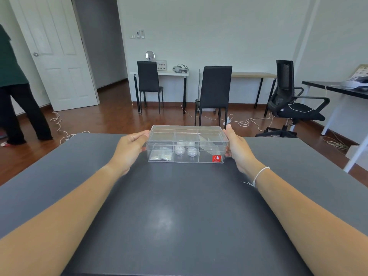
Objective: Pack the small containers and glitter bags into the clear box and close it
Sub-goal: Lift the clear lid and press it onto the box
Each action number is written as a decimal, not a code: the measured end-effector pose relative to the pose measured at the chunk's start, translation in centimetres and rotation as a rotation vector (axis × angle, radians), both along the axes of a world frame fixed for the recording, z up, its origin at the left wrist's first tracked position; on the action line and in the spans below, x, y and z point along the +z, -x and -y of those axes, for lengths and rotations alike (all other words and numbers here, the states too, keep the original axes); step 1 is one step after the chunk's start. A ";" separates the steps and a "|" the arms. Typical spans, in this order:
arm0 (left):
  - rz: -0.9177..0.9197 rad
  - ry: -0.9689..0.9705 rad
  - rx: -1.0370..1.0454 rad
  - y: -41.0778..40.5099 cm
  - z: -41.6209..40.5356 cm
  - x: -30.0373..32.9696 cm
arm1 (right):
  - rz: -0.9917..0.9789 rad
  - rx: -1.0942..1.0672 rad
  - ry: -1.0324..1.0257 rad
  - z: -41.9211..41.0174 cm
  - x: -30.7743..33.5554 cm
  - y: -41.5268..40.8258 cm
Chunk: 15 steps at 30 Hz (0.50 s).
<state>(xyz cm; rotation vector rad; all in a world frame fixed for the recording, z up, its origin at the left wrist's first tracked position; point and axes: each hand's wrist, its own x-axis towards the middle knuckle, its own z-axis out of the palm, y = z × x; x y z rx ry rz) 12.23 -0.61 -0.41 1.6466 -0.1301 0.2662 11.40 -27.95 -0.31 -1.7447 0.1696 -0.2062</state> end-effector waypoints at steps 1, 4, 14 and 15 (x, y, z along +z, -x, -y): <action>-0.003 0.007 -0.005 0.0 0.0 -0.1 | 0.001 0.003 0.000 0.0 -0.1 0.0; -0.003 0.022 -0.009 0.1 -0.1 -0.3 | 0.006 0.003 0.005 0.0 -0.2 -0.1; -0.008 0.107 -0.114 0.9 -0.2 -1.0 | -0.007 0.041 0.029 0.1 -0.6 -0.1; -0.010 0.104 -0.124 0.9 -0.2 -1.0 | -0.004 0.044 0.034 0.1 -0.5 0.0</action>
